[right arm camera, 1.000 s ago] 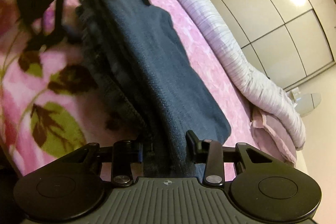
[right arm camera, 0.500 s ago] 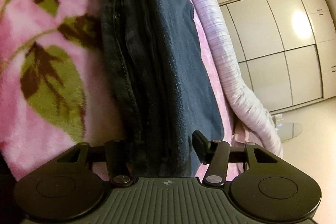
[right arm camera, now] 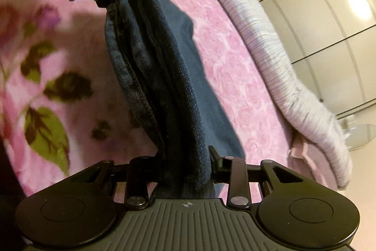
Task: Fold clothes
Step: 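Lift the folded jeans with both grippers and carry it toward the clothes stack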
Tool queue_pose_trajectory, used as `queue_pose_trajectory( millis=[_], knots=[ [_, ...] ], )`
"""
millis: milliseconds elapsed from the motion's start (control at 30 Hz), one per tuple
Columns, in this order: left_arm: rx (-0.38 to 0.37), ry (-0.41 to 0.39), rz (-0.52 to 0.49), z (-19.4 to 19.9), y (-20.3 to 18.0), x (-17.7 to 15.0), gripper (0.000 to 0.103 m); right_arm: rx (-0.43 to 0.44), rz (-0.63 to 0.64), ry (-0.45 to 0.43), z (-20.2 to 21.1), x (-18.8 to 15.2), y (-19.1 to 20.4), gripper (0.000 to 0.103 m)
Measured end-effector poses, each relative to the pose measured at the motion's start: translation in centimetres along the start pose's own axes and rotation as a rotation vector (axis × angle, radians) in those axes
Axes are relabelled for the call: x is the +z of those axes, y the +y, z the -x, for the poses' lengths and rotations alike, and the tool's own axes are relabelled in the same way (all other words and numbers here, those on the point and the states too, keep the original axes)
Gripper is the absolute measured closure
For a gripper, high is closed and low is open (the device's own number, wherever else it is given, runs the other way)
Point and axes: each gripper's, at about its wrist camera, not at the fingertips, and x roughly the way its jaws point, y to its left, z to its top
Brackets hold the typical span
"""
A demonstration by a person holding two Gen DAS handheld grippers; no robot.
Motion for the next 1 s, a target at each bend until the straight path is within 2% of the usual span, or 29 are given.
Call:
queue_pose_trajectory(
  millis=[167,367,500,633,800,900,1000],
  knots=[
    [-0.096,0.069,0.028,4.7,3.9,4.2,0.067,0.094,-0.011,0.016,4.6,1.1,-7.0,0.072],
    [-0.181,0.113,0.036,9.1,4.6,10.5,0.068,0.2,-0.011,0.034,11.3,-2.8,-10.4,0.072],
    [-0.192,0.078,0.013,11.0,5.1,14.8,0.068,0.198,-0.03,0.057,14.4,-5.8,-12.2,0.072],
    [-0.179,-0.006,-0.057,12.0,7.0,19.5,0.068,0.136,-0.086,0.111,17.6,-8.3,-14.9,0.072],
    [-0.125,-0.184,-0.207,12.0,9.6,26.4,0.068,-0.01,-0.201,0.223,20.9,-12.1,-18.7,0.072],
    [-0.083,-0.275,-0.303,11.4,10.9,31.9,0.068,-0.102,-0.249,0.298,22.5,-14.8,-21.0,0.072],
    [-0.056,-0.345,-0.354,10.4,12.1,37.7,0.067,-0.189,-0.288,0.349,23.8,-18.4,-24.1,0.072]
  ],
)
